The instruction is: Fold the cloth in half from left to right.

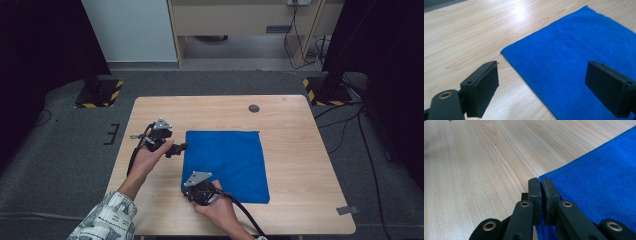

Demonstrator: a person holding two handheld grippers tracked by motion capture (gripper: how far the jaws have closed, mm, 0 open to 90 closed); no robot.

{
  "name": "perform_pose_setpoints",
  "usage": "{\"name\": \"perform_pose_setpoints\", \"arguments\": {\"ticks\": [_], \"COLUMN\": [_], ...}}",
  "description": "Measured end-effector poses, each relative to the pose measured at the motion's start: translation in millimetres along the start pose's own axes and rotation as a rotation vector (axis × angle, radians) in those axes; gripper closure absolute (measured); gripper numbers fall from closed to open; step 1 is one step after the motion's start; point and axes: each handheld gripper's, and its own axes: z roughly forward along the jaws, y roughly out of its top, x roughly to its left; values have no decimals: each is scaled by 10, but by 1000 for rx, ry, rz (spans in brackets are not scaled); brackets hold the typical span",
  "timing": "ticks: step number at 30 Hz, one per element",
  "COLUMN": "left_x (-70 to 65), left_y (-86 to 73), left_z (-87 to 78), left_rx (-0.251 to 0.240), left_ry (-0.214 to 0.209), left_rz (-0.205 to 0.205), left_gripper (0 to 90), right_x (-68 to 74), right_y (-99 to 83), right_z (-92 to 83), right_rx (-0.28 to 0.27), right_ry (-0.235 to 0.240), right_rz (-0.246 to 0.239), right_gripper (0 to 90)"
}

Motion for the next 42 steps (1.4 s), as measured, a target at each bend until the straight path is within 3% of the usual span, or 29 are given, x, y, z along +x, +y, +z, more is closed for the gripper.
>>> {"name": "perform_pose_setpoints", "arguments": {"ticks": [6,10,18,19,21,25,29,32,35,38,42], "left_x": [72,126,284,305,354,411,430,468,520,557,573], "left_y": [14,50,159,159,167,146,116,95,61,30,2], "left_z": [24,83,320,357,441,650,803,868,929,969,1009], "left_rx": [-5,2,33,14,36,75,83,72,68,57,75], "left_ry": [5,2,10,11,13,13,33,61,64,42,54], "left_rz": [-14,-13,-28,-36,-42,-33,-27,-33,-59,-96,-84], "left_gripper": [117,140,278,293,335,381,430,495,505,508,512], "right_x": [21,30,23,21,19,23,30,57,63,69,52], "right_y": [-37,-55,-19,-14,-1,16,11,16,16,17,23], "right_z": [1,8,29,33,37,47,56,49,35,16,4], "right_rx": [-32,-18,-7,-8,-9,-5,0,9,3,3,3], "right_ry": [12,10,7,7,9,15,17,16,15,14,16], "right_rz": [39,22,10,10,10,11,14,7,8,8,7], "right_gripper": [868,867,869,869,869,869,868,868,868,868,868]}}
